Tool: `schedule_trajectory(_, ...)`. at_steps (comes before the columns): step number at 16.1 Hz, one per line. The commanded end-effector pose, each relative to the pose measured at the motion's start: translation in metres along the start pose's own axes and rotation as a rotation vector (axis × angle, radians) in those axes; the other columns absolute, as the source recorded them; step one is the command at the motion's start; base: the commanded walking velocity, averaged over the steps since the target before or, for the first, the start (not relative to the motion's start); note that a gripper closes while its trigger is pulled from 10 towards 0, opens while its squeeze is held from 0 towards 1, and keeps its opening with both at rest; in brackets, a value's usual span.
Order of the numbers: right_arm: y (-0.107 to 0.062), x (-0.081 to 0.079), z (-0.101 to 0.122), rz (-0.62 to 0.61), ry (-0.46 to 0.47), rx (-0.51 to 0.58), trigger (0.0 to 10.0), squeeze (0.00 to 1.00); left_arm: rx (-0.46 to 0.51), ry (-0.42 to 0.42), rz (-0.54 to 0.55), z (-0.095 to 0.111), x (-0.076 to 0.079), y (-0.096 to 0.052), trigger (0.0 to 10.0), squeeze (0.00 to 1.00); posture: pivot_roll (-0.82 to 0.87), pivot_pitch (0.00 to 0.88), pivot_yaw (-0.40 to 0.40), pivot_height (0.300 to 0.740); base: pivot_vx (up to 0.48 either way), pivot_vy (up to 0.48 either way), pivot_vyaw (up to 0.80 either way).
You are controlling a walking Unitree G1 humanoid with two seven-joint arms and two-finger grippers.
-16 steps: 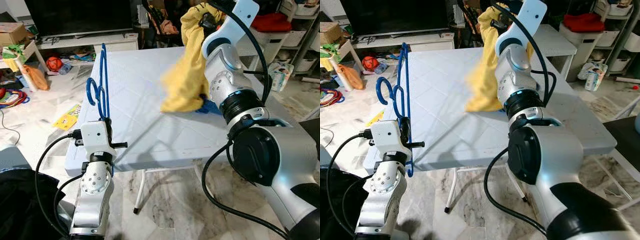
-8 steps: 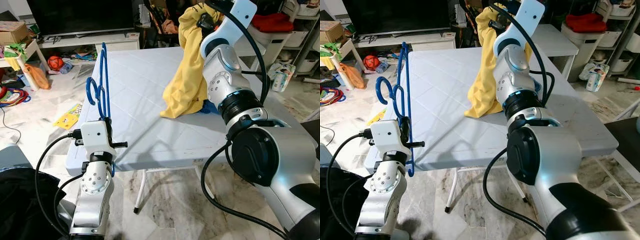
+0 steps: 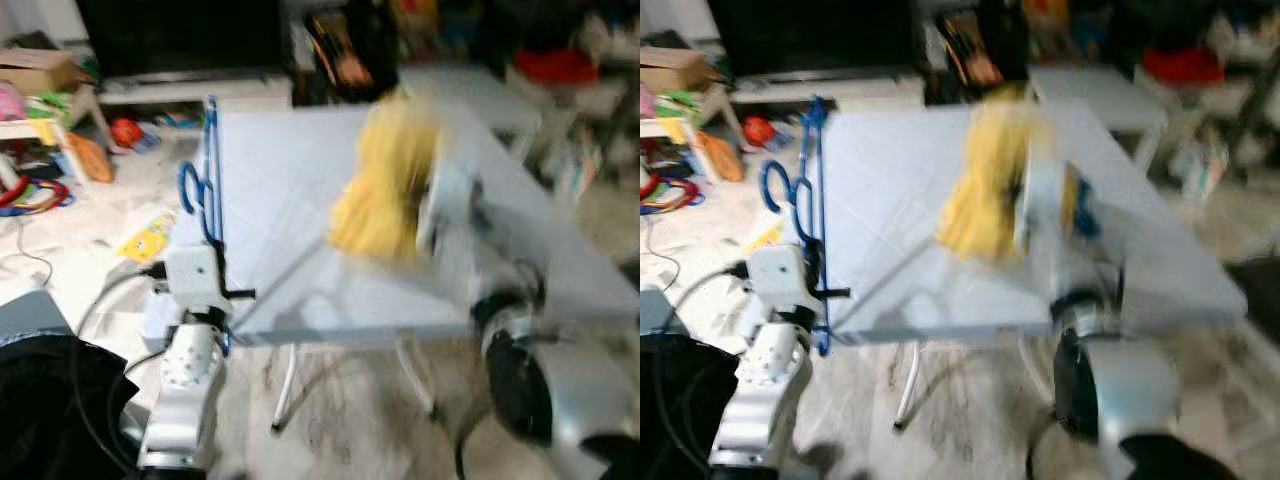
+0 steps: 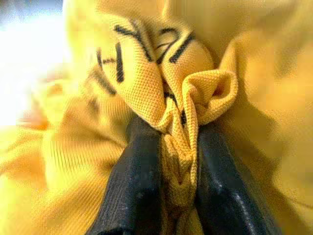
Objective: Hang hanger
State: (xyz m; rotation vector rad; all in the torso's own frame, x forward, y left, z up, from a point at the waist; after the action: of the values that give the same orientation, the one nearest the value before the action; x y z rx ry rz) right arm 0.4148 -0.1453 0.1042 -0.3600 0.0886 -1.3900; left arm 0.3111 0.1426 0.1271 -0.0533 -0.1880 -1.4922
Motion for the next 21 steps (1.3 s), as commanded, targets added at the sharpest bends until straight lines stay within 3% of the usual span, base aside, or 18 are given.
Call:
schedule_trajectory(1,0.005,-0.004,0.060,0.019,-0.075,0.173,10.0,0.38,-0.037,0.007,0.001,-0.009,0.000,-0.001,10.0,0.00,-0.06,0.000,0.015,0.740,0.000,0.000,0.00)
schedule_trajectory(2,0.005,-0.005,0.059,0.021,-0.085,0.174,10.0,1.00,-0.037,0.007,0.003,-0.009,-0.001,-0.001,10.0,0.00,-0.05,0.000,0.011,0.740,0.000,0.000,0.00)
schedule_trajectory(3,0.004,-0.005,0.059,0.025,-0.092,0.176,10.0,1.00,-0.038,0.007,0.004,-0.009,-0.001,-0.002,10.0,0.00,-0.05,0.000,0.009,0.740,0.000,0.000,0.00)
schedule_trajectory(4,0.003,-0.004,0.059,0.022,-0.160,0.197,10.0,1.00,-0.040,0.006,0.007,-0.010,-0.002,-0.004,10.0,0.00,-0.05,0.000,0.005,0.740,0.000,0.000,0.00)
schedule_trajectory(8,0.000,0.008,0.064,-0.032,-0.207,0.239,10.0,1.00,-0.051,0.006,-0.004,-0.012,0.000,-0.006,10.0,0.00,-0.05,0.000,0.009,0.740,0.000,0.000,0.00)
schedule_trajectory(13,-0.015,0.036,0.059,-0.020,-0.150,0.336,10.0,1.00,-0.060,0.041,-0.038,-0.015,0.006,-0.012,10.0,0.00,-0.07,0.000,0.020,0.740,0.000,0.000,0.00)
schedule_trajectory(16,-0.022,0.036,0.055,0.020,-0.120,0.369,10.0,1.00,-0.065,0.047,-0.051,-0.017,0.008,-0.013,10.0,0.00,-0.08,0.000,0.026,0.740,0.000,0.000,0.00)
schedule_trajectory(17,-0.032,0.037,0.050,0.048,-0.092,0.405,10.0,1.00,-0.052,0.066,-0.078,-0.015,0.015,-0.012,10.0,0.00,-0.09,0.000,0.028,0.740,0.000,0.000,0.00)
schedule_trajectory(21,-0.041,0.030,0.041,0.092,-0.092,0.408,10.0,1.00,-0.038,0.076,-0.102,-0.012,0.023,-0.012,10.0,0.00,-0.10,0.000,0.032,0.740,0.000,0.000,0.00)
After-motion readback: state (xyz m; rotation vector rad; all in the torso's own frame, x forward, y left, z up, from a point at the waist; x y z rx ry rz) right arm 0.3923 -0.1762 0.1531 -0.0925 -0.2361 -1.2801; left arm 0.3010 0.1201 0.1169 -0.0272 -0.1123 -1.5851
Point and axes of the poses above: a point about 5 cm out from each wrist's last joint towards the gripper, its own y axis pointing out of the wrist towards the gripper, its own z axis along the axis of the wrist's last joint, x = y × z, the point moved 3 cm from there along y, pointing out of the wrist towards the gripper, and after that the axes turned 8 degrees about -y, right-handed, at the moved point
